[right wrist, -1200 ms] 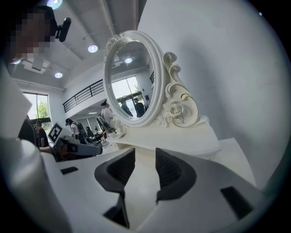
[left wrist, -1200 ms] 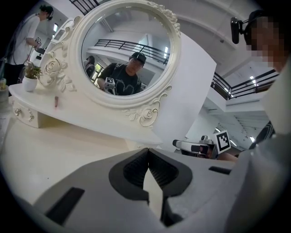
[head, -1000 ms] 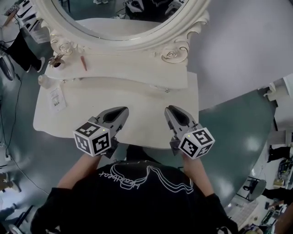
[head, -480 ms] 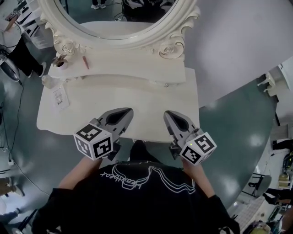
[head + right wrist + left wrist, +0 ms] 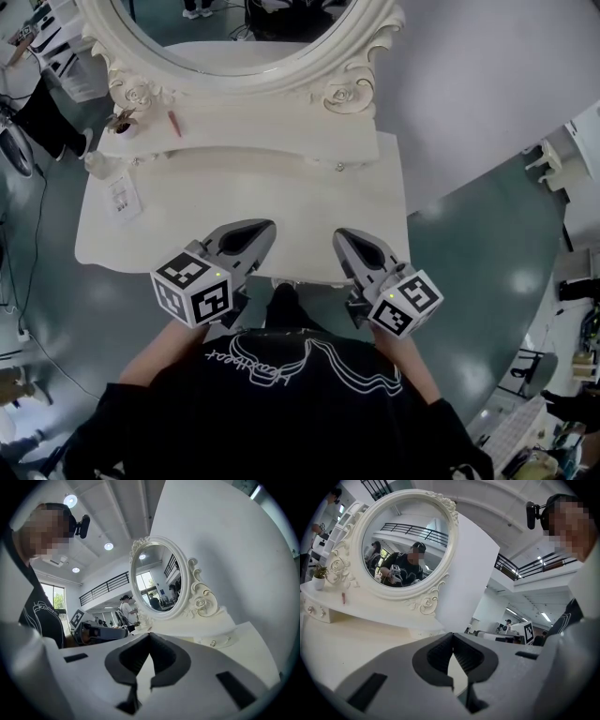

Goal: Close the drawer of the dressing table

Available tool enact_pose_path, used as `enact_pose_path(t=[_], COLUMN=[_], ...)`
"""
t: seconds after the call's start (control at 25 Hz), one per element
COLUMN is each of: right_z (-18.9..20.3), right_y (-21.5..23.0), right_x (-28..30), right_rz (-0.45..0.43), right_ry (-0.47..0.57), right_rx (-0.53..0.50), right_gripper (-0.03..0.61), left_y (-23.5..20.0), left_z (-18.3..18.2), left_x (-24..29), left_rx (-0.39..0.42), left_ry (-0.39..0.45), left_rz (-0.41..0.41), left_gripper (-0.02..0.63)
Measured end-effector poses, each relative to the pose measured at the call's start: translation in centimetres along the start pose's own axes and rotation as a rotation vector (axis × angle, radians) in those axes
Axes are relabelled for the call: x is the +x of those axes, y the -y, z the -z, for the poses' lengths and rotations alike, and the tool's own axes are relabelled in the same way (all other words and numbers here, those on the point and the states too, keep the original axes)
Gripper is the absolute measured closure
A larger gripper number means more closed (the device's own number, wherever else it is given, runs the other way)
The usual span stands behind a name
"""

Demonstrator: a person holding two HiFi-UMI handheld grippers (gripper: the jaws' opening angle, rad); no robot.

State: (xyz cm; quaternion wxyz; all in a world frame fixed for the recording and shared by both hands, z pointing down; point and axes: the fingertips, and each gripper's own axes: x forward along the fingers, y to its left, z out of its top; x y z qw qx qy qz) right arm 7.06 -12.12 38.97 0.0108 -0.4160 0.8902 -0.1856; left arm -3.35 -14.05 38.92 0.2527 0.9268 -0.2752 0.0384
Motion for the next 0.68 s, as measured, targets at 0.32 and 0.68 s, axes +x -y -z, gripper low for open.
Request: enact_pose_path(t=[0.32,0.68], right_z=[0.5,1.3], right_y=[-0.3,-0.8], right_x=[-0.4,-0.4], right_rz=[-0.001,-0.006], right_ry=[-0.007,-0.016], right_rx=[0.001,0.007], right_gripper=[0.575,0.575], left_y=[0.3,0.4], left_z=[0.4,1.2], left_x=[-0.4,-0.9], left_rx=[0.000,-0.009], left_ry=[-0.006,-0.011], left_rz=[-0.002,-0.012], left_gripper=[0.611,0.611])
